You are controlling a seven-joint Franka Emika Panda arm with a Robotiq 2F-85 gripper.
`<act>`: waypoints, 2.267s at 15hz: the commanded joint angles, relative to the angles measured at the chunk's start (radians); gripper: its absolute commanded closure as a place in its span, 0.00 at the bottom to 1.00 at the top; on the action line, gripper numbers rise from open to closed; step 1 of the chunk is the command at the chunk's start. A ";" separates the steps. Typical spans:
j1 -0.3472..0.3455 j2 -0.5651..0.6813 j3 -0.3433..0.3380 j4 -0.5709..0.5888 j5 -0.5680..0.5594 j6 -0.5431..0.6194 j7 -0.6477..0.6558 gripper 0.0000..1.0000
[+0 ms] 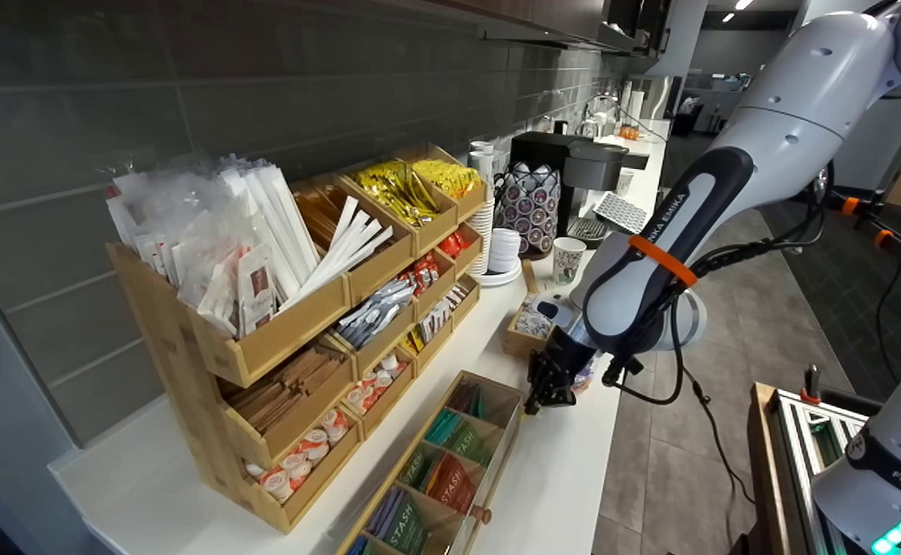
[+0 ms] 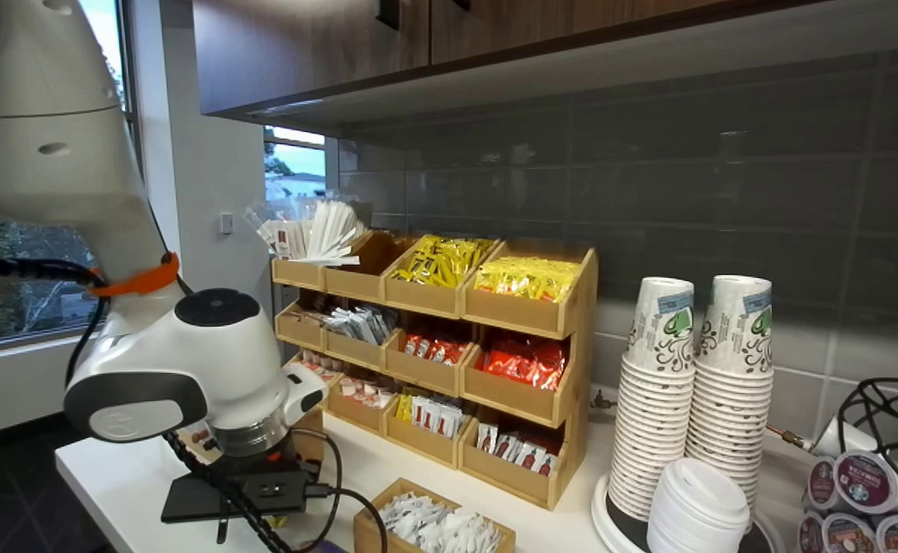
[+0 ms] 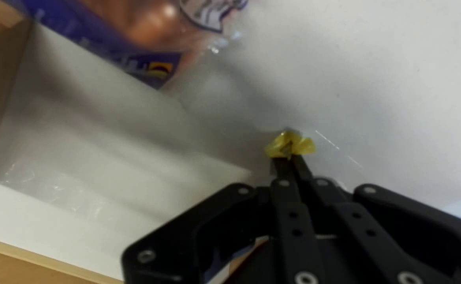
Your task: Put the yellow sachet on the top rack
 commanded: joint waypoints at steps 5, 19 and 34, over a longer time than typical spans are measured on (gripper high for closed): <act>-0.066 -0.047 0.036 0.007 0.019 -0.001 -0.007 1.00; -0.116 -0.470 0.037 -0.017 0.023 -0.083 0.144 1.00; -0.087 -0.497 -0.034 0.064 -0.073 -0.015 0.205 1.00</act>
